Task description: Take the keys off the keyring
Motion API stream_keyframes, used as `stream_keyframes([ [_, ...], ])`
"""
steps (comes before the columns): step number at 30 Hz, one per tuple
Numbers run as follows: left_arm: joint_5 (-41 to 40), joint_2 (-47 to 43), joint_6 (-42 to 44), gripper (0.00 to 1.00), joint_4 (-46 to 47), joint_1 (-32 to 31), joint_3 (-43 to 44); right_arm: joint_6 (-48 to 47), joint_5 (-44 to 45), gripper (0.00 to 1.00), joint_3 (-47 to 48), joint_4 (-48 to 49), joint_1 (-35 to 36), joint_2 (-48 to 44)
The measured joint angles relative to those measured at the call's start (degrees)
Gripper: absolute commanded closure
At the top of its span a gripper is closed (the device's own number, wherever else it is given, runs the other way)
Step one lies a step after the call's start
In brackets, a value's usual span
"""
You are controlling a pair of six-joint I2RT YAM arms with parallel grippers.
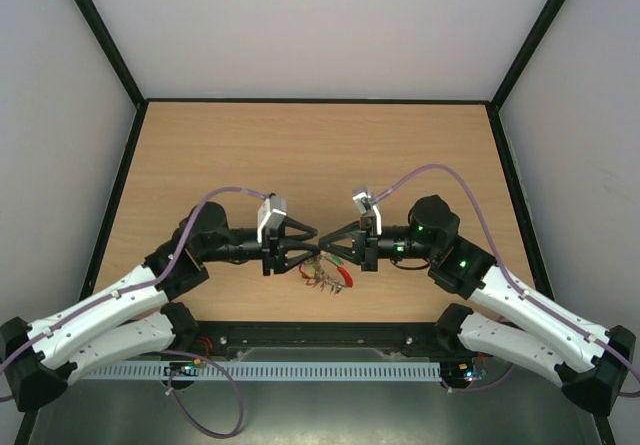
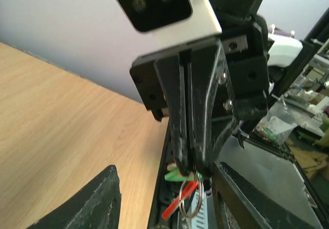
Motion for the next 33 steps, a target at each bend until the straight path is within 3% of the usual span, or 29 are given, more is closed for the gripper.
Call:
stream_keyframes([
  [8,-0.1,0.2,4.1,0.39,-3.8,-2.4,0.0,1.2,0.5,0.98,0.0,0.5,0.0,0.1],
  [22,-3.8,0.6,6.2,0.97,-4.0,-5.3,-0.4,2.2,2.4,0.98,0.0,0.4,0.0,0.0],
  [33,-9.6,-3.1,7.0,0.97,-4.2,-5.6,-2.5,2.3,7.8,0.98,0.0,-3.5,0.0,-0.9],
])
